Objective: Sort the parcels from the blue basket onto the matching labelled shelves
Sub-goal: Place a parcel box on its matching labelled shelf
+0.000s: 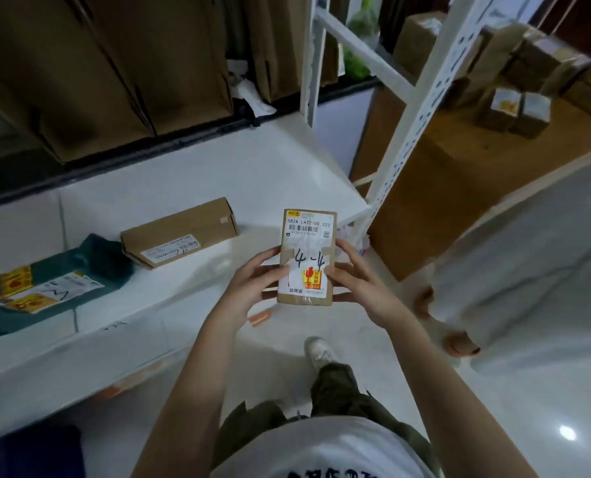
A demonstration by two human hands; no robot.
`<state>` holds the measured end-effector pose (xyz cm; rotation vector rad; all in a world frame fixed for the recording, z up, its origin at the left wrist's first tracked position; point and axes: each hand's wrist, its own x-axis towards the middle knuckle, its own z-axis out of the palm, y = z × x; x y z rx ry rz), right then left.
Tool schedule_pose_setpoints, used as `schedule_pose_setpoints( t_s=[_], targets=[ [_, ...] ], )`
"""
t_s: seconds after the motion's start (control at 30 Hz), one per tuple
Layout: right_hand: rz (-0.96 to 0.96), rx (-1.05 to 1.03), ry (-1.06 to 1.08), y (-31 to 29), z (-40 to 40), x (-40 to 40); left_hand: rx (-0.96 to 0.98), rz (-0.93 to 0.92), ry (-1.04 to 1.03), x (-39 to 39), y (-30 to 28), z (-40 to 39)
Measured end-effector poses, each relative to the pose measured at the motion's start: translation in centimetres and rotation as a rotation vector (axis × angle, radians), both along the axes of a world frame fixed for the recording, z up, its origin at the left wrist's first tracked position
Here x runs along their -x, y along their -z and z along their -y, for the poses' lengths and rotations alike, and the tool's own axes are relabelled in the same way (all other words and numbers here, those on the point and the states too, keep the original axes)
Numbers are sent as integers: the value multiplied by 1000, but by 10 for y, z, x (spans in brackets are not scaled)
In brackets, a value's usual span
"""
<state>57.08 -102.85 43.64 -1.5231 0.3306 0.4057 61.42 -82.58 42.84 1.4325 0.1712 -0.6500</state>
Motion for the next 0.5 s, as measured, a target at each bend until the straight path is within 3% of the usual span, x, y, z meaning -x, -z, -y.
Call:
schedule_pose_setpoints(
  t_s=[0.37, 0.5],
  targets=[
    [39, 15, -346, -7, 49, -93, -33, 52, -348, -23, -5, 40],
    [11, 13, -402, -2, 48, -110, -115, 76, -374, -31, -8, 36]
  ],
)
